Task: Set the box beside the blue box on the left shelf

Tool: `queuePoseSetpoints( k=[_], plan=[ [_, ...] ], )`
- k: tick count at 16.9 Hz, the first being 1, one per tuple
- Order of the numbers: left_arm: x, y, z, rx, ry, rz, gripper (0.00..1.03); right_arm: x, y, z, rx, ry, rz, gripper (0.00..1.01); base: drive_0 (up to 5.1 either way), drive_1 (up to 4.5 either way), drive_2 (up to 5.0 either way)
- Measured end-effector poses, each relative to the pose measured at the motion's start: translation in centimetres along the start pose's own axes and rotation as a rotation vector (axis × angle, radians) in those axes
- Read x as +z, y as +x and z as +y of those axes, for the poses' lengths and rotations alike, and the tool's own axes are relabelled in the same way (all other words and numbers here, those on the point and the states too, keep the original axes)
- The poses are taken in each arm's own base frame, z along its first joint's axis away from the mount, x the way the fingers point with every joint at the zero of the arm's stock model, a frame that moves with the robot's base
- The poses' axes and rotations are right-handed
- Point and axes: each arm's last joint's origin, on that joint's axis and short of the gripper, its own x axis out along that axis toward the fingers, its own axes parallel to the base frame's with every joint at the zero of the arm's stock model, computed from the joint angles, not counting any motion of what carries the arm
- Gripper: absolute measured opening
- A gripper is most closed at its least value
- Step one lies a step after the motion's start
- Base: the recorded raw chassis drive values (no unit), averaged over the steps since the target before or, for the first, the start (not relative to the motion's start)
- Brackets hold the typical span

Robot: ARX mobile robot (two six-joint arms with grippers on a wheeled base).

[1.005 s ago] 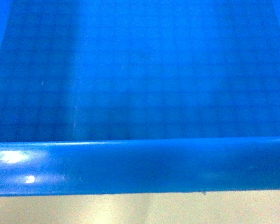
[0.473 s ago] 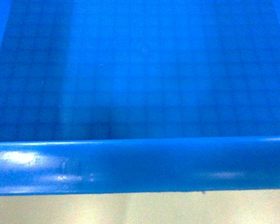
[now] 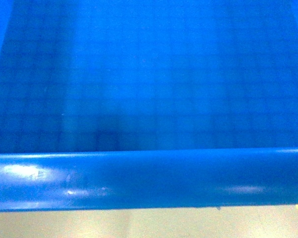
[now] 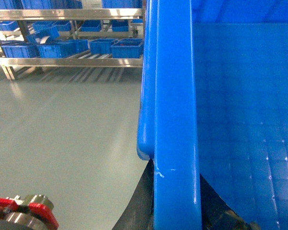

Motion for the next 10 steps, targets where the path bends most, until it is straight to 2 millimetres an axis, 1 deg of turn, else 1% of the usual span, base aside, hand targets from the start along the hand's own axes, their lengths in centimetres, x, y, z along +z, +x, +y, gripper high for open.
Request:
queuePoseSetpoints(
  k=[10],
  plan=[
    [-0.01, 0.02, -0.01, 0.000, 0.001, 0.001, 0.08, -0.02, 0.02, 0.02, 0.004, 0.000, 0.002, 0.12, -0.1, 4.22, -4.4]
  ],
)
